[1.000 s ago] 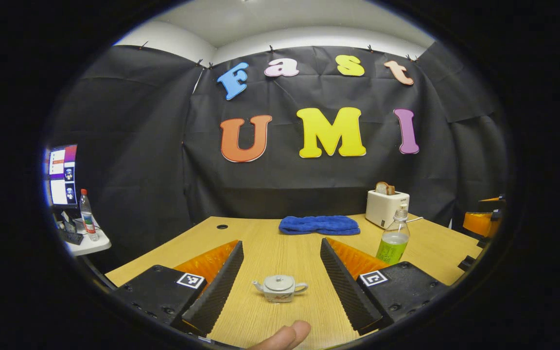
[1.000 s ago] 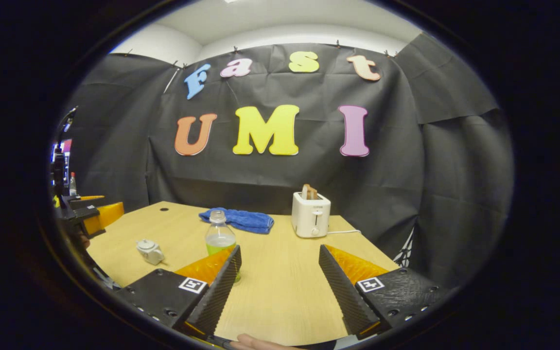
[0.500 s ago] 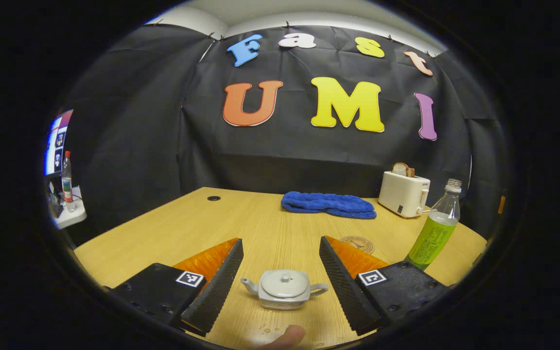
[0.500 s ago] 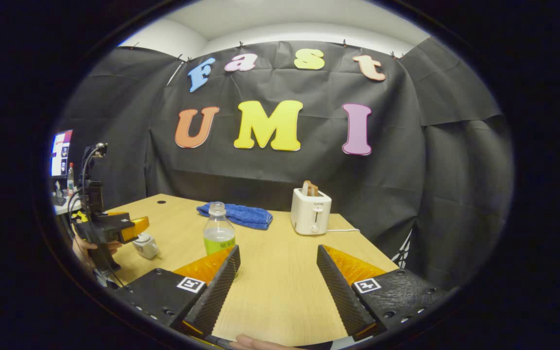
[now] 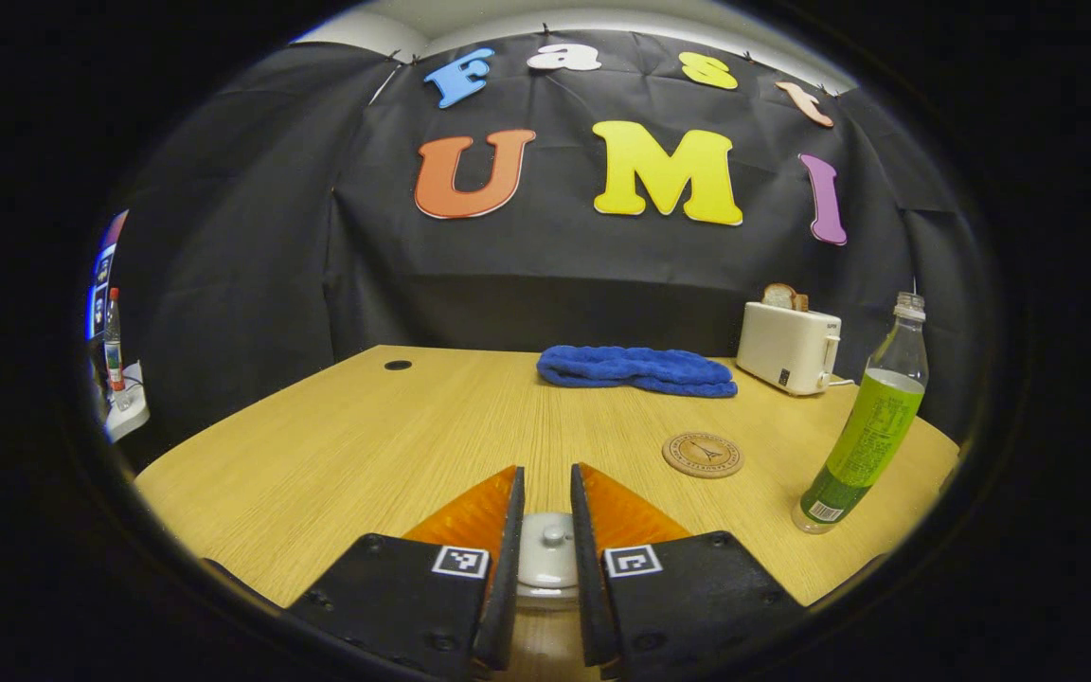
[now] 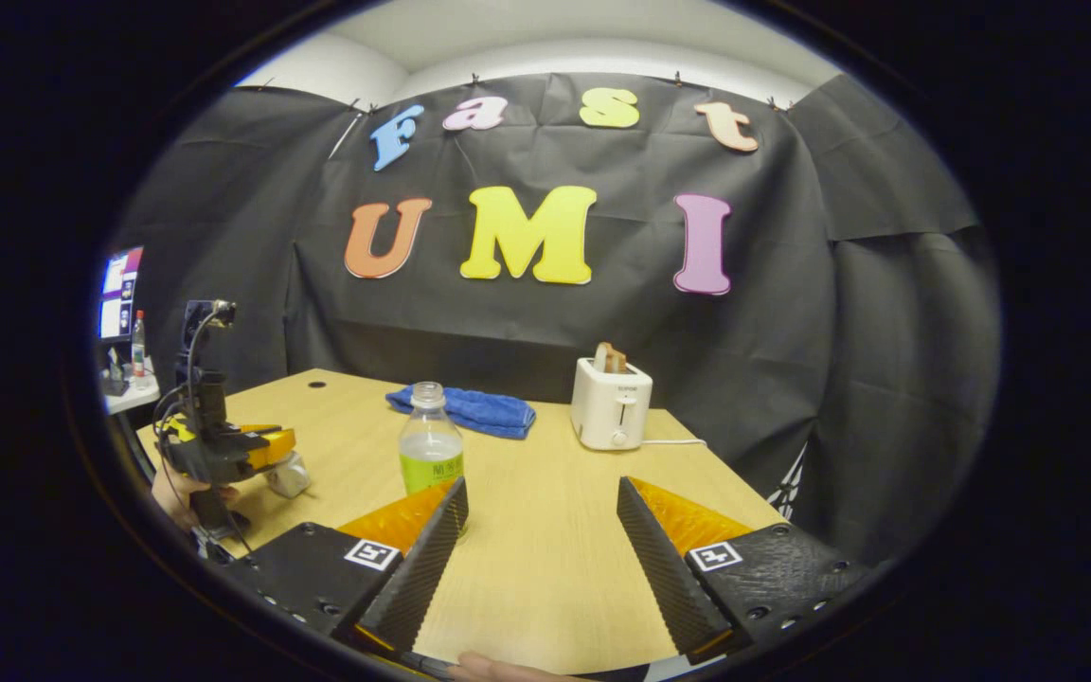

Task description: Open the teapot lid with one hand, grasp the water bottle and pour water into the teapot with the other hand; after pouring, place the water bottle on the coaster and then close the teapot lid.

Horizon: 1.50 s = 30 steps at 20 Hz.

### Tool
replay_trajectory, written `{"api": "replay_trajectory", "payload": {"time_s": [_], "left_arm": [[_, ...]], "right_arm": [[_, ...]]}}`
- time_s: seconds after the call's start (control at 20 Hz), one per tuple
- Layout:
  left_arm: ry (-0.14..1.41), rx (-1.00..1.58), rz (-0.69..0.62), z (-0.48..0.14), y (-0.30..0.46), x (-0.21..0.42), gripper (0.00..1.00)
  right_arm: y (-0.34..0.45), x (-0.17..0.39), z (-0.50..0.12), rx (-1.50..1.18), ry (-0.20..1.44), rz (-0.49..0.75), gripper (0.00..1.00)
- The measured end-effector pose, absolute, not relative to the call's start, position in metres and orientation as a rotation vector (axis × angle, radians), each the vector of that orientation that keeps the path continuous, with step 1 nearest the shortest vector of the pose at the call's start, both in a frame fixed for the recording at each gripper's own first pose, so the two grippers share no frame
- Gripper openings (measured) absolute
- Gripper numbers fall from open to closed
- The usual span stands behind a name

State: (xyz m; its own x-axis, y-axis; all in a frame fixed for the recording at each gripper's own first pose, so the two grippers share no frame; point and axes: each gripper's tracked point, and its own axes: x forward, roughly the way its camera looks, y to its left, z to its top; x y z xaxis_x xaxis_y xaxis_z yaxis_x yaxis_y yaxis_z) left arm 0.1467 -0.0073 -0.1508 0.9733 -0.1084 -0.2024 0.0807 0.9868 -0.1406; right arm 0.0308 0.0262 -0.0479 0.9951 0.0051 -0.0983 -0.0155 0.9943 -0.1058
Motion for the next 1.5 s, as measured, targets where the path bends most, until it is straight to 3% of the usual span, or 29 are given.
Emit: {"api": "replay_trajectory", "payload": {"time_s": [0.05,0.15,0.35,0.5,0.8,0.95,1.5], "left_arm": [[0.208,-0.138,-0.104,-0.150,-0.008,0.147,0.20],[0.210,-0.133,-0.101,-0.151,-0.009,0.147,0.10],[0.224,-0.134,-0.099,-0.143,-0.008,0.145,0.03],[0.203,-0.140,-0.095,-0.124,-0.004,0.138,0.04],[0.162,-0.157,-0.104,-0.084,0.008,0.112,0.04],[0.169,-0.157,-0.115,-0.073,0.010,0.091,0.04],[0.130,-0.183,-0.161,-0.047,0.022,0.037,0.04]], "right_arm": [[0.026,0.031,-0.047,-0.107,0.098,0.010,0.96],[0.025,0.031,-0.047,-0.103,0.101,0.007,0.93],[0.028,0.036,-0.052,-0.096,0.108,0.014,0.96],[0.037,0.043,-0.061,-0.082,0.114,0.030,0.96],[0.085,0.060,-0.090,-0.050,0.109,0.167,0.93],[0.119,0.077,-0.116,-0.067,0.128,0.251,0.96],[0.139,0.157,-0.128,-0.017,0.139,0.175,0.96]]}}
